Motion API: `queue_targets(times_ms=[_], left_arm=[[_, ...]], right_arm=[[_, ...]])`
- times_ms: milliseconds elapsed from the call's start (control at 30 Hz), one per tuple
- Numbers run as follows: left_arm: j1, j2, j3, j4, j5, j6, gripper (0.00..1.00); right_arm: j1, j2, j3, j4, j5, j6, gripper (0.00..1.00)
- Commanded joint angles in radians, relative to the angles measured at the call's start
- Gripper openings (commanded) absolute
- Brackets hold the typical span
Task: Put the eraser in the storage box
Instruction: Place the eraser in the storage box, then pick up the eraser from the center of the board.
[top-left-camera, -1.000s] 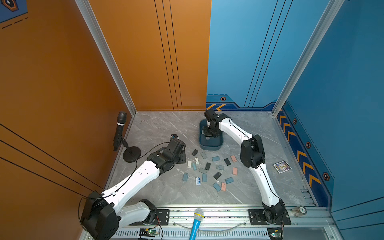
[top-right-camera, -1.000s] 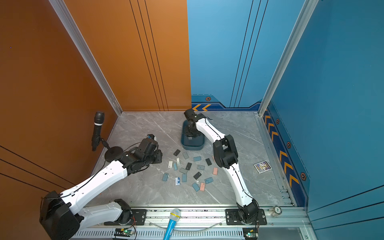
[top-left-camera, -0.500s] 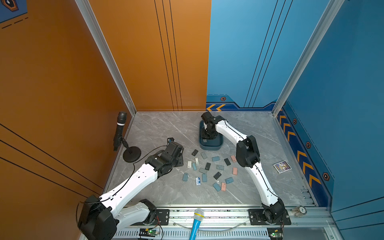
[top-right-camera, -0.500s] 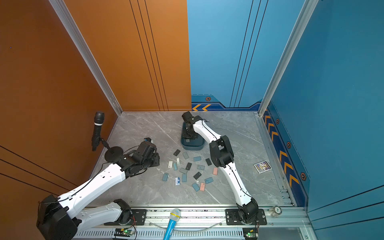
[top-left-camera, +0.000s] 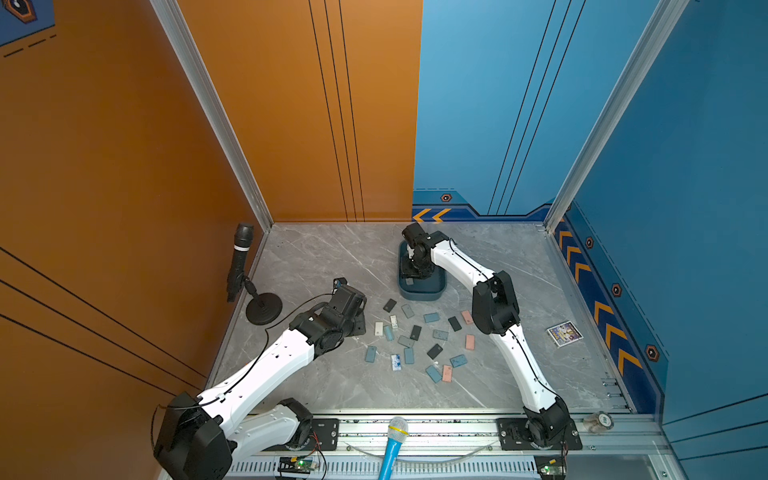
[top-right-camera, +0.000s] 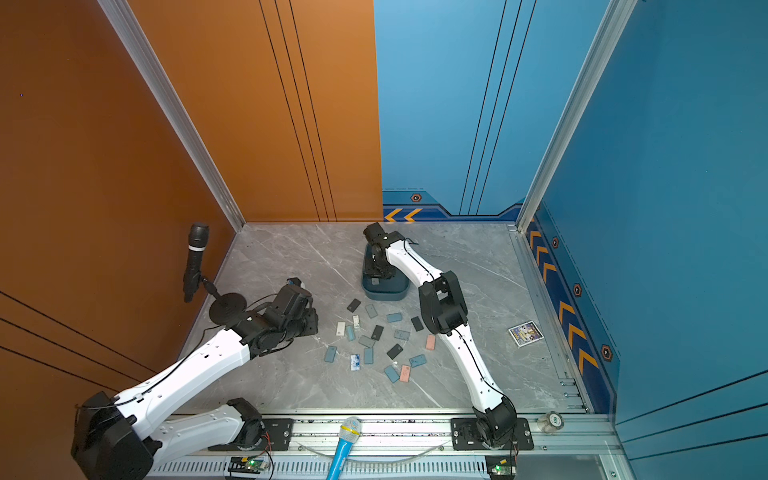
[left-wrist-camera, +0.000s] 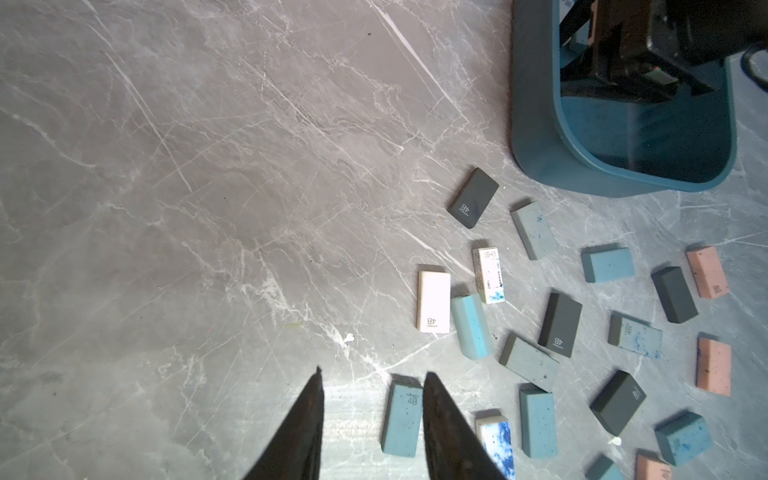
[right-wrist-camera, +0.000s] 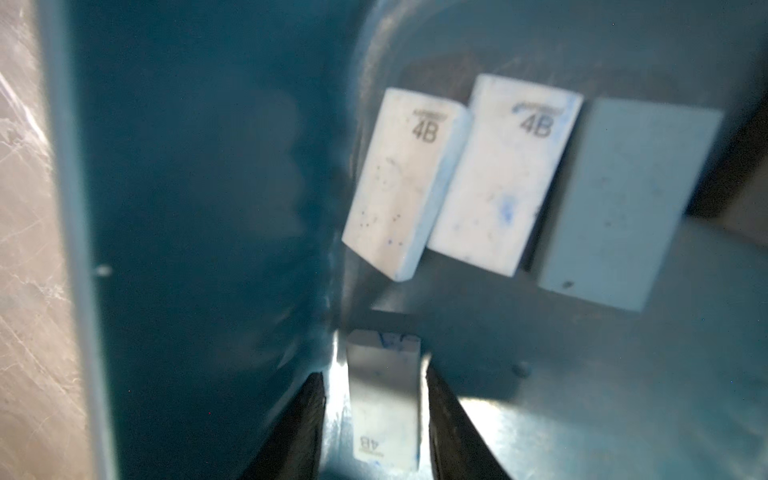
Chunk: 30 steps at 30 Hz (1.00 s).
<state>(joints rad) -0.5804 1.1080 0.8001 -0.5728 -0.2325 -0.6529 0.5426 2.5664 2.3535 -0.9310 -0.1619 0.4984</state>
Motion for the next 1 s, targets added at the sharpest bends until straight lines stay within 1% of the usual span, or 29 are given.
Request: queue_targets(times_ms=[0, 267, 500, 733, 967], left_arm=[[0.009, -0.026, -0.017, -0.020, -0.009, -0.011, 0.41], [0.008, -0.045, -0.024, -0.020, 0.004, -0.015, 0.41], [0.001, -0.059, -0.039, -0.019, 0.009, -0.029, 0.41], [-0.035, -0.097, -0.064, -0.019, -0.012, -0.051, 0.42], [-0.072, -0.156, -0.116, -0.019, -0.024, -0.074, 0.43]], right_arm=[[0.003, 0.008, 0.014, -0.017, -0.010, 0.014, 0.44], [0.006, -0.024, 0.012, -0.020, -0.010, 0.014, 0.48], [0.011, -0.078, 0.002, -0.042, 0.001, -0.002, 0.49], [0.021, -0.160, -0.038, -0.042, 0.023, -0.018, 0.51], [0.045, -0.256, -0.104, -0.042, 0.034, -0.029, 0.51]])
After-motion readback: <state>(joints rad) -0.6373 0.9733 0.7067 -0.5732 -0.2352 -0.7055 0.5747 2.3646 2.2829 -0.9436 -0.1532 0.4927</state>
